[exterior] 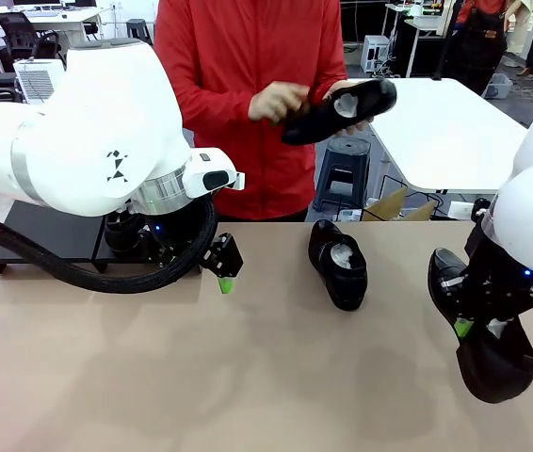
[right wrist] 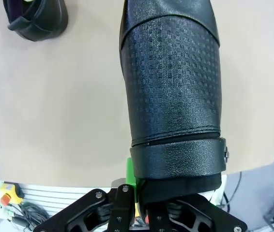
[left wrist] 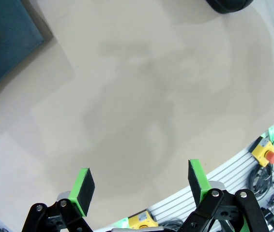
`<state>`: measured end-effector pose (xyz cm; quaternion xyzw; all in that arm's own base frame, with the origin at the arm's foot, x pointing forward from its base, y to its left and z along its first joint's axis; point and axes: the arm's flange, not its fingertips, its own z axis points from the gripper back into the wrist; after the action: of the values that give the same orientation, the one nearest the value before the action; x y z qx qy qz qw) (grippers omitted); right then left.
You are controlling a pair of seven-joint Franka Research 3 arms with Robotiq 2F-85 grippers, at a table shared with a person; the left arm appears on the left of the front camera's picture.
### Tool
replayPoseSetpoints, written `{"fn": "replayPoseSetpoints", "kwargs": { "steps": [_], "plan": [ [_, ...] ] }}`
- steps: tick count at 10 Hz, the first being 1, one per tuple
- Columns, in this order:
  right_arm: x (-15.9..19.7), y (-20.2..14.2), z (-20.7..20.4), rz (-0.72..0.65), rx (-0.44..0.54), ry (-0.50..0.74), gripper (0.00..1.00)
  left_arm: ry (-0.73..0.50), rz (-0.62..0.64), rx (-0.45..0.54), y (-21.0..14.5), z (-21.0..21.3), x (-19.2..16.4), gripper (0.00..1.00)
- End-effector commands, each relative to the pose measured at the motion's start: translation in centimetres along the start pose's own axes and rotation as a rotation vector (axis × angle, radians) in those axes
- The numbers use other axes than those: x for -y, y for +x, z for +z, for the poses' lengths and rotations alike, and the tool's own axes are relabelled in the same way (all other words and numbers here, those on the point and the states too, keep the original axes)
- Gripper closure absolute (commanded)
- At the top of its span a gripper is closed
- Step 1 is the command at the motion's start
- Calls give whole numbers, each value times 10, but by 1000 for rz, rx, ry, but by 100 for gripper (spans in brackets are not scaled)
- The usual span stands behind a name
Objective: Organize the shoes by placing them on the stand.
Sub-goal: Pick up one Shoe and place it in the middle of the table.
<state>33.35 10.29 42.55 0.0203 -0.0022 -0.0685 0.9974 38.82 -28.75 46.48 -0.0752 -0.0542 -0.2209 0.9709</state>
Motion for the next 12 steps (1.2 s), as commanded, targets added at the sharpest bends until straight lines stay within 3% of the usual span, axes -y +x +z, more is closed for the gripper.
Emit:
{"fn": "replayPoseSetpoints", "kwargs": {
  "steps": [1,3,8,12],
  "plan": [
    [-2,-1,0,-4,3,0,100,39,23,23,-2,4,-3,0],
    [-33,-17,-12,-47,26,28,100,39,58,44,-8,12,-11,0],
    [-139,-75,-2,68,34,128,100,51,162,129,-38,35,-28,0],
    [-197,-76,-25,159,7,184,100,39,133,93,-27,34,-25,0]
  ]
}}
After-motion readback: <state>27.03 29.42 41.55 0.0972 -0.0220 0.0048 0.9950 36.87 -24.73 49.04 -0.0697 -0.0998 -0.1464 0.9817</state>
